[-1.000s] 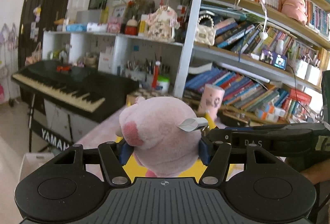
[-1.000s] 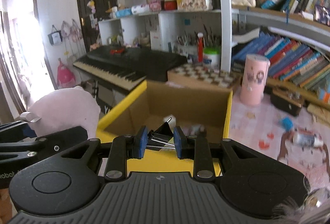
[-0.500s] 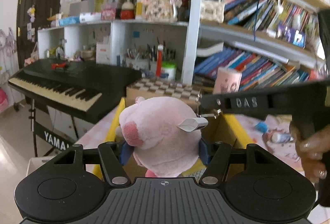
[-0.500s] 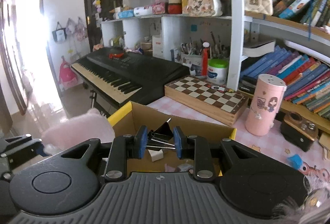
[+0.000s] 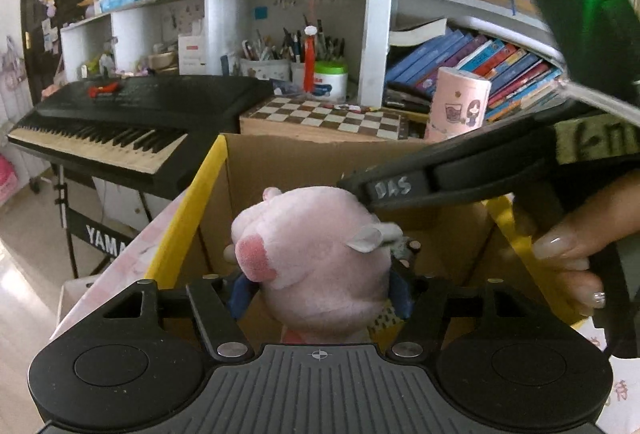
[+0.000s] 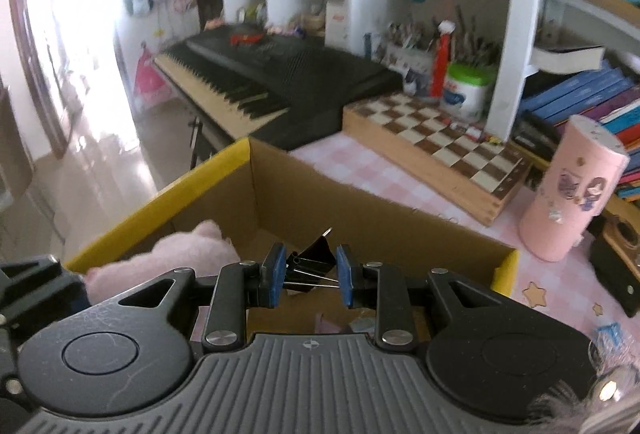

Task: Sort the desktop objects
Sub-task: 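Lower both grippers into the yellow box and open them, releasing pig and clip, then withdraw both grippers from the yellow box back over the table, then move the right gripper toward the white spray bottle on the mat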

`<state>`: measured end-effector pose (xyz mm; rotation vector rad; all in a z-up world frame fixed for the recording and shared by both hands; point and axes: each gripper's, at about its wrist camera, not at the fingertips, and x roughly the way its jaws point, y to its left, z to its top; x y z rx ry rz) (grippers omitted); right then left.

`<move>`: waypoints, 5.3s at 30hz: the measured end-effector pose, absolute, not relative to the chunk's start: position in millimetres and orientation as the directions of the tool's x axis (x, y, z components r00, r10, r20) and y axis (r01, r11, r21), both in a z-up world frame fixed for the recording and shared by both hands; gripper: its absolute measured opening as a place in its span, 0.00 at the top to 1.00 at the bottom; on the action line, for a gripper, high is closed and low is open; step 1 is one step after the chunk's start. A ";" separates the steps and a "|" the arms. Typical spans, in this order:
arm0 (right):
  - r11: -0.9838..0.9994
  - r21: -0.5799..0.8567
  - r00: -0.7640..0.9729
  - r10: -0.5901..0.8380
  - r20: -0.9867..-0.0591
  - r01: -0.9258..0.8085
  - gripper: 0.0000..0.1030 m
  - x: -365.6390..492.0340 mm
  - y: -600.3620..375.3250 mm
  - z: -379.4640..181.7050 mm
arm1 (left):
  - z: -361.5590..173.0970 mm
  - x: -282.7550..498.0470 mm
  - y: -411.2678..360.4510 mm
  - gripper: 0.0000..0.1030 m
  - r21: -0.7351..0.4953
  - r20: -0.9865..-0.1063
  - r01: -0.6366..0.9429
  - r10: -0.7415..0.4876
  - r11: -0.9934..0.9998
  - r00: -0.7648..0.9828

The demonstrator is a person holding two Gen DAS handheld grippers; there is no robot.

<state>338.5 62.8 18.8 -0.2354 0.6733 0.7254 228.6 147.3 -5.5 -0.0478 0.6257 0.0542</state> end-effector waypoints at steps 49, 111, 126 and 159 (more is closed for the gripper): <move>0.858 0.024 0.708 0.438 -0.554 -0.512 0.41 290.4 14.4 53.3 | 38.3 158.4 166.9 0.09 -0.059 -0.410 -0.200 0.159 0.978 0.898; 0.891 -0.033 0.718 0.342 -0.606 -0.453 0.28 -4.9 -20.6 -6.1 | 4.5 -50.4 148.2 0.05 -0.056 -0.512 -0.162 0.111 0.985 0.852; 0.927 -0.057 0.731 0.254 -0.633 -0.371 0.22 -23.7 -45.8 -11.6 | -2.8 -49.8 120.1 0.04 -0.062 -0.548 -0.049 0.007 0.997 0.837; 0.996 -0.074 0.755 -0.014 -0.656 -0.046 0.20 1.4 -159.2 -14.0 | -9.5 17.2 8.8 0.03 -0.063 -0.573 0.275 -0.260 0.959 0.777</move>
